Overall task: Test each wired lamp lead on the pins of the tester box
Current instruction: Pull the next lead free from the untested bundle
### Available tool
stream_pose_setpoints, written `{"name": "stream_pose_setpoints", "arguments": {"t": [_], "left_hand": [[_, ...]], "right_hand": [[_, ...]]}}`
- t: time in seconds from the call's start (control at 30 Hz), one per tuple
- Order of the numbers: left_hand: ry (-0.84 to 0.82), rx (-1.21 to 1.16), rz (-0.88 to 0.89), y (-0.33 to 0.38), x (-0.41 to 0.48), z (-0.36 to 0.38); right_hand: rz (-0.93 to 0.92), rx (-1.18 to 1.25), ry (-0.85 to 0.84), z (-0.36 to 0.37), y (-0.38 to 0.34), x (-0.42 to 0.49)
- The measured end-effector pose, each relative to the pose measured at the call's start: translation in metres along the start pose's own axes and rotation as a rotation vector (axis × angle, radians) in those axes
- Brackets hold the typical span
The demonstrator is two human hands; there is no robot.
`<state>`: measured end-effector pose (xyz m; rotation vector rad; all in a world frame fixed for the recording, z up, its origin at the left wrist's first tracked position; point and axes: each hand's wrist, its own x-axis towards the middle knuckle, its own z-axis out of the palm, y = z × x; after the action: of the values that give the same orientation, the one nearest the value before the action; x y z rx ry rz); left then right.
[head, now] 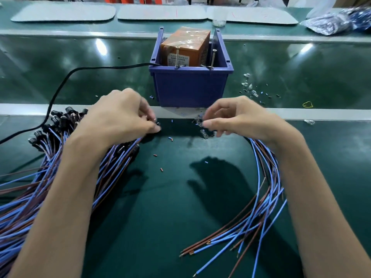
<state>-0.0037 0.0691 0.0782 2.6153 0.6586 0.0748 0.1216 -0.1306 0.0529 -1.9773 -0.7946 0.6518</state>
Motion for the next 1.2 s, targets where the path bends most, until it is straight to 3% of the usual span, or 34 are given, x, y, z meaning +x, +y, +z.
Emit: {"name": "stream_pose_setpoints", "arguments": {"t": [0.17, 0.33, 0.4, 0.5, 0.6, 0.67, 0.77, 0.9, 0.97, 1.2], "left_hand": [[0.132, -0.416, 0.227, 0.040, -0.013, 0.013], [0.230, -0.653, 0.224, 0.067, -0.024, 0.030], [0.082, -0.854, 0.154, 0.076, -0.025, 0.034], [-0.315, -0.997, -0.034, 0.088, -0.026, 0.044], [-0.469, -1.129, -0.206, 0.090, -0.025, 0.056], [-0.425, -1.306, -0.318, 0.091, -0.023, 0.062], [-0.214, -1.552, -0.415, 0.091, -0.021, 0.063], [0.167, -1.760, -0.420, 0.083, -0.016, 0.051], [0.274, -1.859, -0.379, 0.079, -0.013, 0.043], [0.275, -1.894, -0.264, 0.077, -0.014, 0.039]], "right_hand": [[-0.127, 0.185, -0.262, 0.036, -0.016, 0.001], [-0.168, 0.425, -0.056, 0.037, -0.018, 0.002], [-0.169, 0.447, 0.063, 0.033, -0.018, 0.002], [-0.118, 0.493, 0.220, 0.024, -0.020, 0.003], [-0.110, 0.588, 0.325, 0.013, -0.022, 0.004], [-0.108, 0.668, 0.351, 0.004, -0.022, 0.004], [-0.103, 0.879, 0.353, -0.008, -0.025, 0.000], [-0.125, 1.005, 0.388, -0.023, -0.022, -0.006], [-0.122, 0.995, 0.426, -0.027, -0.019, -0.006], [-0.066, 0.958, 0.476, -0.033, -0.013, -0.004]]}}
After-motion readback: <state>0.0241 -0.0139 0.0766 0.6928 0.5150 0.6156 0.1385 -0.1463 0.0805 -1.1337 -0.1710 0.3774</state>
